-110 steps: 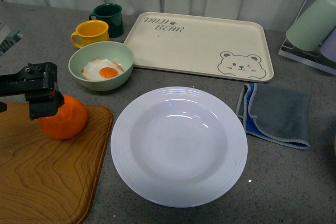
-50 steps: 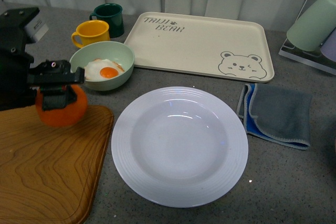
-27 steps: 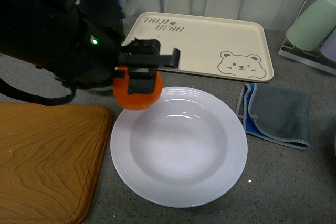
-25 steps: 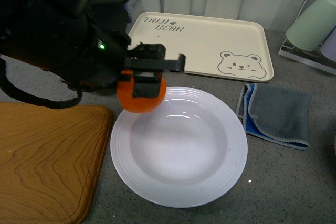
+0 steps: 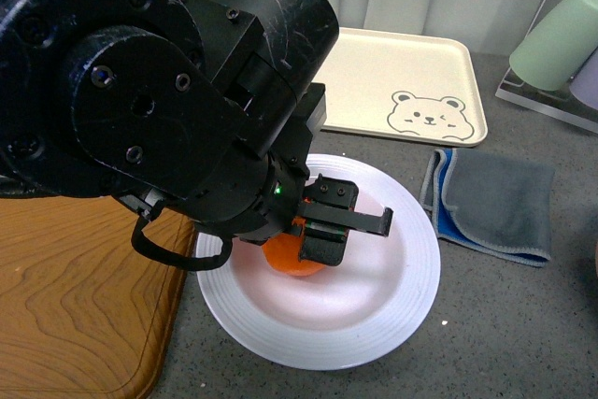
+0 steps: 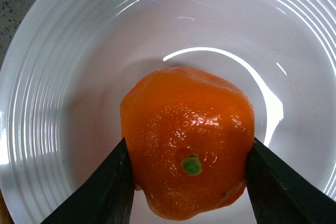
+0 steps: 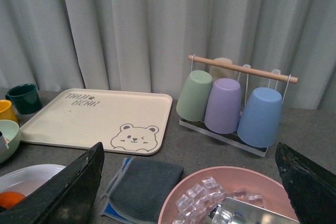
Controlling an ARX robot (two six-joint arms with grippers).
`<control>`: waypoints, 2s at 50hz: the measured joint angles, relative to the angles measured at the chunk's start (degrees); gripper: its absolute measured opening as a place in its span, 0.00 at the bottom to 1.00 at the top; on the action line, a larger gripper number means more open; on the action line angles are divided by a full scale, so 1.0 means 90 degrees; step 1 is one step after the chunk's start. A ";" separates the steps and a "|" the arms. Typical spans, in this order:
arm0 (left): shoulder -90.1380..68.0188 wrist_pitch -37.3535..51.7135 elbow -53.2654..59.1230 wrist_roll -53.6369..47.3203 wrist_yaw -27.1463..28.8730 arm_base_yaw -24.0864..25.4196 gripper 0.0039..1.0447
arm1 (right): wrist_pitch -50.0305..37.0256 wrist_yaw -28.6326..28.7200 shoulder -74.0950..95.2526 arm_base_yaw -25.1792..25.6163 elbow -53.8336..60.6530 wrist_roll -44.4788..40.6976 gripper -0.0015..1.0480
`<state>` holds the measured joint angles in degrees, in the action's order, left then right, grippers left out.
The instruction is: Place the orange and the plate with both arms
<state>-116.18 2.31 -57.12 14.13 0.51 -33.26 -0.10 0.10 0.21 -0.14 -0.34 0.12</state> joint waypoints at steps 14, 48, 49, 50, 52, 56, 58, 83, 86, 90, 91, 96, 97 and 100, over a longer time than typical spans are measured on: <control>0.0017 0.0049 0.0061 -0.0039 0.0019 -0.0058 0.69 | 0.0000 0.0000 0.0000 0.0000 0.0000 0.0000 0.91; 0.3383 0.7210 0.4216 -0.1404 0.2436 0.1156 0.38 | 0.0000 0.0002 0.0000 0.0000 0.0000 0.0000 0.91; 0.3446 0.7206 0.4282 -0.1406 0.2399 0.1190 0.37 | 0.0000 0.0002 0.0000 0.0000 0.0000 0.0000 0.91; 0.3563 0.7193 0.4405 -0.1423 0.2310 0.1256 0.33 | 0.0000 0.0005 0.0000 0.0000 0.0000 0.0000 0.91; 0.3815 0.7116 0.4682 -0.1447 0.2137 0.1423 0.24 | 0.0000 0.0002 0.0000 0.0000 0.0000 0.0000 0.91; 0.4473 0.6863 0.5153 -0.1474 0.1775 0.1819 0.04 | 0.0000 -0.0002 0.0000 0.0000 0.0000 0.0000 0.91; 0.4779 0.6737 0.5306 -0.1498 0.1610 0.1950 0.03 | 0.0000 -0.0002 0.0000 0.0000 0.0000 0.0000 0.91; 0.7815 0.4609 0.6198 -0.1520 0.0593 0.3026 0.03 | 0.0000 0.0000 0.0000 0.0000 0.0000 0.0000 0.91; 0.8255 0.4214 0.6212 -0.1525 0.0119 0.3351 0.03 | 0.0000 0.0000 0.0000 0.0000 0.0000 0.0000 0.91; 0.8772 0.3774 0.6215 -0.1523 -0.0002 0.3657 0.03 | 0.0000 -0.0002 0.0000 0.0000 0.0000 0.0002 0.91; 0.8913 0.3653 0.6215 -0.1523 -0.0022 0.3665 0.03 | 0.0000 -0.0002 0.0000 0.0000 0.0000 0.0000 0.91; 0.9483 0.3140 0.6217 -0.1523 -0.0053 0.3677 0.03 | 0.0000 0.0000 0.0000 0.0000 0.0000 0.0000 0.91; 0.9573 0.3045 0.6217 -0.1523 -0.0049 0.3677 0.03 | 0.0000 0.0000 0.0000 0.0000 0.0000 0.0000 0.91; 0.9811 0.2820 0.6217 -0.1523 -0.0049 0.3679 0.03 | 0.0000 0.0000 0.0000 0.0000 0.0000 0.0000 0.91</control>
<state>-27.88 27.68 -1.17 0.43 0.08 -0.14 -0.10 0.10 0.21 -0.14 -0.34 0.12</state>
